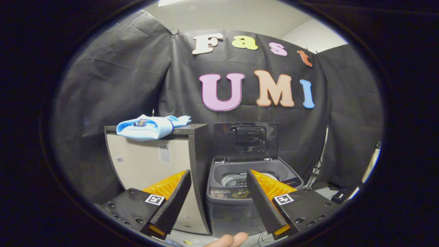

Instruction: Put the clothes into the washing machine and then close the washing machine lid.

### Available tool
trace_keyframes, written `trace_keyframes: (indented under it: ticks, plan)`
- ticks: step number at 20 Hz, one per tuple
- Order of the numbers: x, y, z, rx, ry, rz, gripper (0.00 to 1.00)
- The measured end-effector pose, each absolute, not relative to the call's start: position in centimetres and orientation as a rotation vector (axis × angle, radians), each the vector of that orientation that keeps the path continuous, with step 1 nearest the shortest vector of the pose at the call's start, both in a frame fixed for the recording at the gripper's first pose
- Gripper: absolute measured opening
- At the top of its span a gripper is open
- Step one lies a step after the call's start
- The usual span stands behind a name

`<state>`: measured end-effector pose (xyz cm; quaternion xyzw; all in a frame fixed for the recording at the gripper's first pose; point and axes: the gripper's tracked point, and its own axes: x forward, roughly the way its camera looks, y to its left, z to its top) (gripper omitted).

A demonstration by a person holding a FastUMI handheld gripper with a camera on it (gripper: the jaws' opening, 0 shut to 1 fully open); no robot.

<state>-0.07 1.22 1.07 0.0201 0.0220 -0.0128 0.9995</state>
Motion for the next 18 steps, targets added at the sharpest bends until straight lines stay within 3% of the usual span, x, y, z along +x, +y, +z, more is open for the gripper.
trace_keyframes:
  ticks: [8,12,18]
  plan:
    - [0.6,3.2,5.8,-0.003,0.002,-0.001,1.0]
    - [3.8,6.6,10.5,-0.017,-0.026,0.05,1.0]
    - [11.5,10.7,16.6,-0.007,-0.016,-0.004,1.0]
